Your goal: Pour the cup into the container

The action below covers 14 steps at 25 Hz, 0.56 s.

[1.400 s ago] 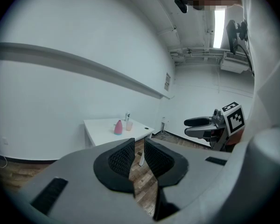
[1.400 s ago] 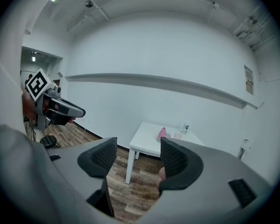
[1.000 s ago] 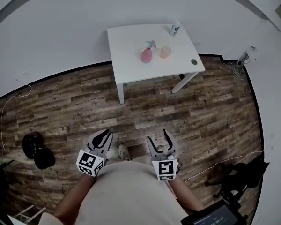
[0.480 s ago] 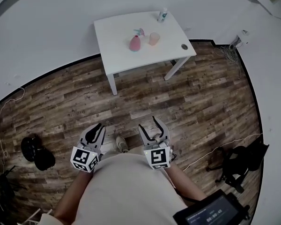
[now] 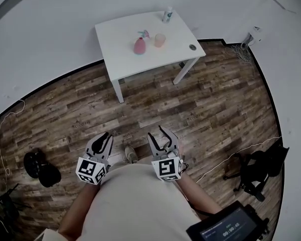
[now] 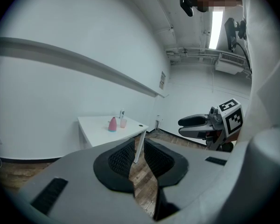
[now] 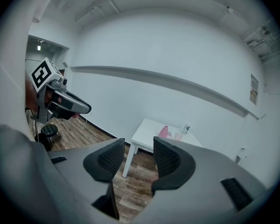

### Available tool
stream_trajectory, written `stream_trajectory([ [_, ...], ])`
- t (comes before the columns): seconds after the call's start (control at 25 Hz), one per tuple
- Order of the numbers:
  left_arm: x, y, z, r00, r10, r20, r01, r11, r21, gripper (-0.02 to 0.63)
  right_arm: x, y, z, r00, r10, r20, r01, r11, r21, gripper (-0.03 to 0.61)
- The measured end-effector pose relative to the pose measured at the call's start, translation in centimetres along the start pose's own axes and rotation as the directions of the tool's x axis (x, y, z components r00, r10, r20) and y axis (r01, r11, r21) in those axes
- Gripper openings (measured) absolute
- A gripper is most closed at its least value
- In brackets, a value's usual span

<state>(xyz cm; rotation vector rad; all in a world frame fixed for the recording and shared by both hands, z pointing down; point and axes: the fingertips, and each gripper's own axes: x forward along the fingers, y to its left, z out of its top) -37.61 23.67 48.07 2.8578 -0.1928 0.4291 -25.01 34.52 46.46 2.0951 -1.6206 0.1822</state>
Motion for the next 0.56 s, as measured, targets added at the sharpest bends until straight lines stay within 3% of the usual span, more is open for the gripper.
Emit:
stream_trajectory([
  [0.36,0.0,0.0,0.1,1.000,-0.013,0.007,0.013,1.000,-0.003,0.054,0.1,-0.2,0.3,1.000,-0.013,0.000,0.013,1.000,-0.016,0.187],
  [0.56,-0.6,2.1,0.7,0.999,0.025,0.023,-0.025,1.000,-0.002,0.054,2.1,0.5,1.6,1.000,0.006,0.026,-0.006,1.000,-0.025,0.187],
])
